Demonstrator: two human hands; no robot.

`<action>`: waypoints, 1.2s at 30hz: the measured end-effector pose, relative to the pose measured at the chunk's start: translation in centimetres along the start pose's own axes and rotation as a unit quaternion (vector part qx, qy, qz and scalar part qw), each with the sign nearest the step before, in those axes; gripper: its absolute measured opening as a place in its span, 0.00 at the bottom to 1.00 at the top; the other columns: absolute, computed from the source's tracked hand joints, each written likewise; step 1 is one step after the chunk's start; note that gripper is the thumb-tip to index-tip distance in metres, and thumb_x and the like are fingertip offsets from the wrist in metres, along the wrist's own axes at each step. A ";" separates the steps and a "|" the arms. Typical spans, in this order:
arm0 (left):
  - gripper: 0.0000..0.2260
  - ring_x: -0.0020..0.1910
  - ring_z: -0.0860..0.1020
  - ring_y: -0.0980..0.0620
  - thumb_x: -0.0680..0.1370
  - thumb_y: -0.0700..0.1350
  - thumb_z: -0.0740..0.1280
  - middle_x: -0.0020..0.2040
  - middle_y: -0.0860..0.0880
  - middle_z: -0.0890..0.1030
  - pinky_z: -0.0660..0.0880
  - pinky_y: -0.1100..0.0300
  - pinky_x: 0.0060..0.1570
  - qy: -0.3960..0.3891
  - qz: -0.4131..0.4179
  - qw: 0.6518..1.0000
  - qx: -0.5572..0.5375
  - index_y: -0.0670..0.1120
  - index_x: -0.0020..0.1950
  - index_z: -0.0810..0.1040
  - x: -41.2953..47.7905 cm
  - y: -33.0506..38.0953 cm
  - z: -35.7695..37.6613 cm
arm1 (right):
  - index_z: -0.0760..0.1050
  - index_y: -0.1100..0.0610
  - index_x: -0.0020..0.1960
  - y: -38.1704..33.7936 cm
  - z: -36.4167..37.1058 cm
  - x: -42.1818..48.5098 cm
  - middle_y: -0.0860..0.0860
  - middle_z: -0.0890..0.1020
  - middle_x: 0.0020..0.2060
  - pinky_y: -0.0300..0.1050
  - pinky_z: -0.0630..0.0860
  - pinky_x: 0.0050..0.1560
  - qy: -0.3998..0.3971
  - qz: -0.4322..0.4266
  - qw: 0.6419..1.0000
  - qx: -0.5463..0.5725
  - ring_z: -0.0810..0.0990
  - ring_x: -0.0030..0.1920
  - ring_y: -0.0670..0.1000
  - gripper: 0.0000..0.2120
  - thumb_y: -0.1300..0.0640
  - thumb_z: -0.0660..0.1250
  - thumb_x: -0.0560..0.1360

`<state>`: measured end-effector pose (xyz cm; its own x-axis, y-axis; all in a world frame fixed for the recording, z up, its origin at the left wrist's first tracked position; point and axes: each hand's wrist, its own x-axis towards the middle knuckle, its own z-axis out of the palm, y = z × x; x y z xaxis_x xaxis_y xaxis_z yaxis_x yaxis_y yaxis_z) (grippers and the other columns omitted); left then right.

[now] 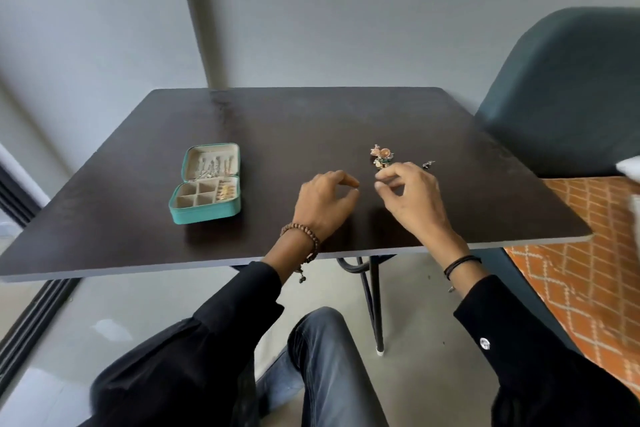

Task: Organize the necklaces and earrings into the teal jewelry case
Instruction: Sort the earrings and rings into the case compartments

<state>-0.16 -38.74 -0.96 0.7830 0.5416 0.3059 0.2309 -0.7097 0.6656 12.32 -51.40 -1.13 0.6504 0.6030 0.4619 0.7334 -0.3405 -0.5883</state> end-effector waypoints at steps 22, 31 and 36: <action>0.09 0.52 0.81 0.64 0.78 0.39 0.67 0.51 0.57 0.85 0.73 0.72 0.57 -0.029 -0.058 0.963 -0.263 0.49 0.52 0.85 6.0 0.0 5.6 | 0.82 0.58 0.50 7.1 1.2 3.7 0.53 0.80 0.46 0.50 0.76 0.49 0.054 0.018 0.992 -0.114 0.78 0.49 0.55 0.08 0.55 0.66 0.79; 0.12 0.58 0.81 0.59 0.80 0.40 0.68 0.58 0.51 0.84 0.75 0.61 0.64 -0.028 -0.007 0.948 -0.318 0.46 0.63 0.80 6.2 -0.6 6.1 | 0.81 0.59 0.56 6.4 0.1 3.2 0.44 0.80 0.47 0.40 0.77 0.46 0.118 -0.096 0.988 -0.009 0.81 0.45 0.50 0.06 0.60 0.68 0.81; 0.17 0.56 0.82 0.58 0.78 0.45 0.71 0.53 0.52 0.84 0.76 0.65 0.60 -0.041 0.028 0.953 -0.300 0.49 0.67 0.78 6.1 -0.6 5.8 | 0.80 0.57 0.61 6.3 0.4 3.2 0.52 0.83 0.52 0.26 0.73 0.51 0.046 -0.119 0.992 0.019 0.81 0.49 0.44 0.09 0.60 0.68 0.81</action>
<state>7.79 -37.61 -3.49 0.8327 0.4552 0.3151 -0.1658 -0.3381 0.9264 18.98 -51.36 -3.61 0.4766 0.5944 0.6477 0.8615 -0.1689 -0.4789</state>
